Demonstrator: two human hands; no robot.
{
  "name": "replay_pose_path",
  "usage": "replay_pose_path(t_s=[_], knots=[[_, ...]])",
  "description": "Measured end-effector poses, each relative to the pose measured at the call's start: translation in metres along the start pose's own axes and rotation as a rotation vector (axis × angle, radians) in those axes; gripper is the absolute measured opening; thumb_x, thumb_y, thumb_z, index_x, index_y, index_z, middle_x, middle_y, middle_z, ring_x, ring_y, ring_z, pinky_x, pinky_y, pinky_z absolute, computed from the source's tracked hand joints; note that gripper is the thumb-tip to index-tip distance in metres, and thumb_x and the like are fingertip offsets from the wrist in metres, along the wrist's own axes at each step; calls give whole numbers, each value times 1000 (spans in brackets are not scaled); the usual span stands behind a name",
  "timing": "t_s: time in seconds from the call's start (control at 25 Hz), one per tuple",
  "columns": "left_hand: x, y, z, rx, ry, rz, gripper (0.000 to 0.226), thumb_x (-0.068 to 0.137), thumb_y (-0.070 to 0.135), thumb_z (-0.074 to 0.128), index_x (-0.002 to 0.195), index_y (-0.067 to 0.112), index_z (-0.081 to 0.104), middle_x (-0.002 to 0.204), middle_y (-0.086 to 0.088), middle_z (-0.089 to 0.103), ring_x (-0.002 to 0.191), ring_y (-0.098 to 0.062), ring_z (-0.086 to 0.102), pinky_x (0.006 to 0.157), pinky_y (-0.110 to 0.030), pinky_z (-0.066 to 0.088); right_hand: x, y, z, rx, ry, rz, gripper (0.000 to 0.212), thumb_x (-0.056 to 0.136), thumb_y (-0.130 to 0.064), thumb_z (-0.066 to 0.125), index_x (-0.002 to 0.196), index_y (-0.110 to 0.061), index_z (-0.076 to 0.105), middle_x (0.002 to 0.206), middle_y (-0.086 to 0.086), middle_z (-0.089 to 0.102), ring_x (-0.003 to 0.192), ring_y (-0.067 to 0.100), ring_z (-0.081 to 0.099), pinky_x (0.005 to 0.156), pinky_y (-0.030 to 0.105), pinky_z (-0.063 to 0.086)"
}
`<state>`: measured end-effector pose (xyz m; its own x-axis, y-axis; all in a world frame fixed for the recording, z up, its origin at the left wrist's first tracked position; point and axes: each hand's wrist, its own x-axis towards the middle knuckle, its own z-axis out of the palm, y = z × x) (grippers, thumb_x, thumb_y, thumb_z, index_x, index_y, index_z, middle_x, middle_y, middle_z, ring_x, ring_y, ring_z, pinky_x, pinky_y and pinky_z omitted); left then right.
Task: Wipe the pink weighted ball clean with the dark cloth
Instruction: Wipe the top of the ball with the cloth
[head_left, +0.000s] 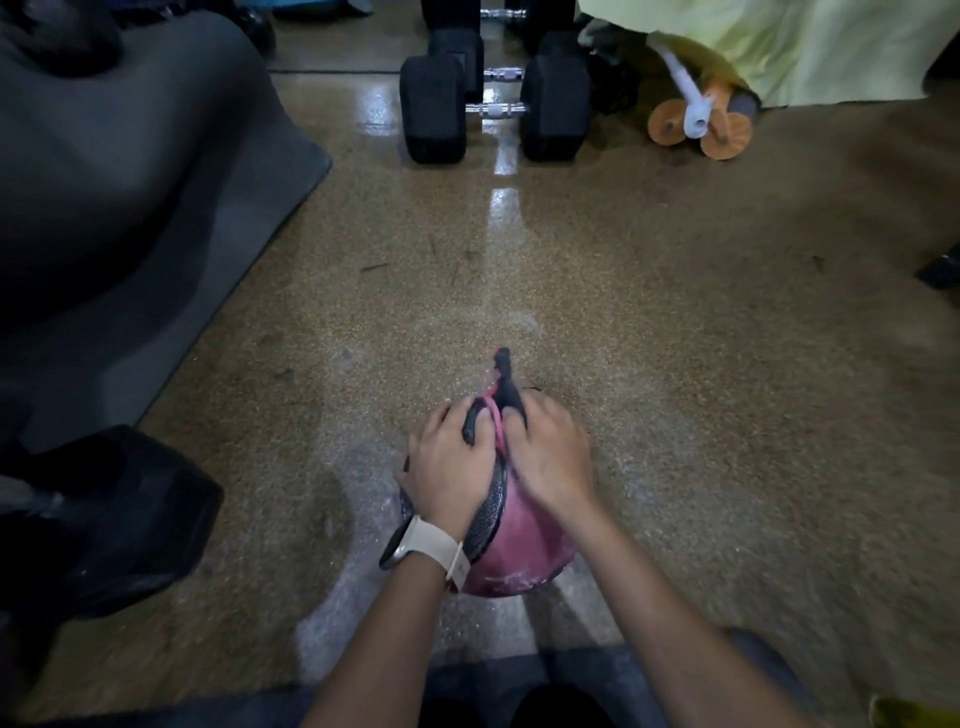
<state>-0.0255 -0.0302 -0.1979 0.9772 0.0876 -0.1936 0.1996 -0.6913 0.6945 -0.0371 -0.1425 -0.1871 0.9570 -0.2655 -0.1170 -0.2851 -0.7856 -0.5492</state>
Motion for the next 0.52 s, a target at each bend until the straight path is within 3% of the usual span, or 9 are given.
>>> replay_pose_path(t_s=[0.08, 0.16, 0.32, 0.4, 0.52], knots=[[2, 0, -3, -73, -5, -21, 59, 81, 56, 31, 128, 42, 64, 144, 8, 60, 134, -27, 53, 108, -59, 42, -64, -2, 12, -71, 115, -172, 51, 96, -41, 22, 138, -27, 45, 148, 1, 42, 140, 23, 33, 115, 46, 22], [5, -2, -7, -119, -23, -16, 47, 85, 47, 41, 125, 43, 66, 140, 8, 63, 131, -27, 56, 107, -58, 44, -77, 5, 10, -84, 95, -239, 51, 97, -41, 23, 144, -26, 39, 153, 1, 34, 144, 22, 25, 117, 46, 17], [7, 2, 0, -71, -20, 4, 57, 83, 62, 31, 120, 37, 66, 129, 7, 67, 123, -31, 59, 102, -57, 47, 14, 2, -4, 68, -50, 43, 57, 87, -45, 18, 123, -19, 53, 134, 7, 54, 127, 29, 46, 104, 52, 36], [8, 7, 3, -82, 28, -30, 58, 81, 64, 29, 121, 44, 65, 131, 11, 67, 124, -28, 59, 104, -59, 46, -1, -5, 1, 33, 40, 66, 56, 88, -44, 18, 125, -20, 53, 135, 5, 54, 129, 28, 45, 105, 50, 34], [12, -1, 2, -121, 18, -1, 50, 84, 65, 35, 119, 46, 65, 128, 10, 69, 120, -27, 62, 101, -58, 48, -82, -1, 13, -87, 186, -187, 49, 95, -37, 29, 139, -24, 45, 149, 1, 42, 141, 24, 32, 115, 43, 19]])
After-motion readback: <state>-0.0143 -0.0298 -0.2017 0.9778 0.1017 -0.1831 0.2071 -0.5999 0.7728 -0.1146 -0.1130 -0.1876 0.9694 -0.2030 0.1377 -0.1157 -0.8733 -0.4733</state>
